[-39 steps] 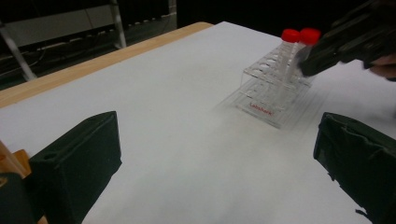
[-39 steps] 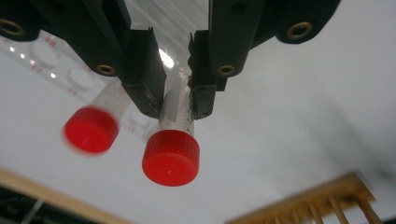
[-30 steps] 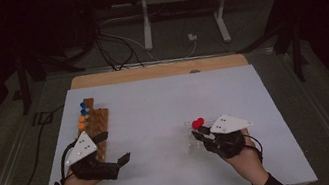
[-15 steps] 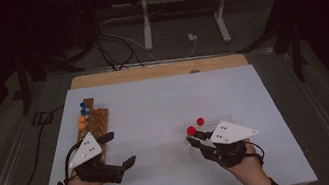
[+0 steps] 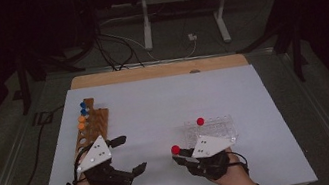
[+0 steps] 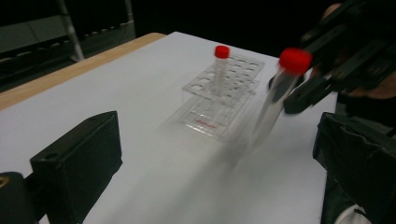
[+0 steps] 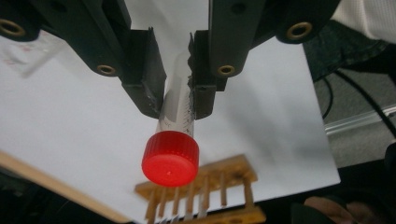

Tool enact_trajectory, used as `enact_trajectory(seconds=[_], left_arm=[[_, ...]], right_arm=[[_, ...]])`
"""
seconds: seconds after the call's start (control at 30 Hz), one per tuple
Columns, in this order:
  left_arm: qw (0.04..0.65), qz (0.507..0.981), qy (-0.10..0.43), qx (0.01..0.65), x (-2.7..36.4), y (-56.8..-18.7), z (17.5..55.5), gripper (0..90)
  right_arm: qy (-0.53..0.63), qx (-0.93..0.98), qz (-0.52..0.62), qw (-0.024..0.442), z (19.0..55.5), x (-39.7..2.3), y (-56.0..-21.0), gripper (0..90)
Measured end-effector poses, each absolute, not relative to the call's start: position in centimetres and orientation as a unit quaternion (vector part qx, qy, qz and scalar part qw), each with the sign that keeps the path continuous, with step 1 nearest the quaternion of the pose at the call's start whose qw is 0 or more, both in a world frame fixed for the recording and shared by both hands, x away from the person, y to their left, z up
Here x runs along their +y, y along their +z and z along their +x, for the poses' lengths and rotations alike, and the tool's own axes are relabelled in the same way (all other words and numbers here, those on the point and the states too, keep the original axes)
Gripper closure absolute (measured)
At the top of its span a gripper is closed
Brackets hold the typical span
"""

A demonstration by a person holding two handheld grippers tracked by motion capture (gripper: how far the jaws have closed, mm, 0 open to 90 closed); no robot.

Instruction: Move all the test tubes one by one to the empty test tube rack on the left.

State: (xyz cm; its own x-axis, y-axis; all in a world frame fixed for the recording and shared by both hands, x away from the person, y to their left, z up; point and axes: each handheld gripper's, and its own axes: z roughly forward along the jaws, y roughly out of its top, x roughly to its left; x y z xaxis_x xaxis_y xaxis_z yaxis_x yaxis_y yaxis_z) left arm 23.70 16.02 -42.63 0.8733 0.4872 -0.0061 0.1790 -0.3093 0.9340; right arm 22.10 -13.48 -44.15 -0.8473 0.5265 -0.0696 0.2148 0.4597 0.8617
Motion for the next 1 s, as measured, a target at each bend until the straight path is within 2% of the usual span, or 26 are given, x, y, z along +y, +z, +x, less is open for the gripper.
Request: enact_trajectory(seconds=[0.13, 0.2, 0.33, 0.83, 1.0], left_arm=[[0.552, 0.800, 0.129, 0.194, 15.1, -42.9, 23.3, 7.9], [0.554, 0.802, 0.123, 0.188, 14.5, -43.1, 23.1, 14.6], [0.548, 0.807, 0.121, 0.185, 13.5, -43.5, 23.0, 20.5], [0.542, 0.820, 0.106, 0.154, 11.5, -44.3, 23.0, 54.9], [0.532, 0.828, 0.104, 0.141, 11.1, -44.4, 23.0, 62.4]], right_arm=[[0.461, 0.846, 0.218, 0.152, 22.1, -12.7, -44.9, 75.0], [0.457, 0.851, 0.216, 0.144, 22.1, -12.3, -45.3, 75.0], [0.449, 0.857, 0.213, 0.136, 22.0, -11.8, -45.7, 75.0], [0.443, 0.863, 0.206, 0.127, 21.8, -11.1, -46.0, 74.9], [0.441, 0.865, 0.203, 0.126, 21.7, -11.0, -46.1, 75.0]])
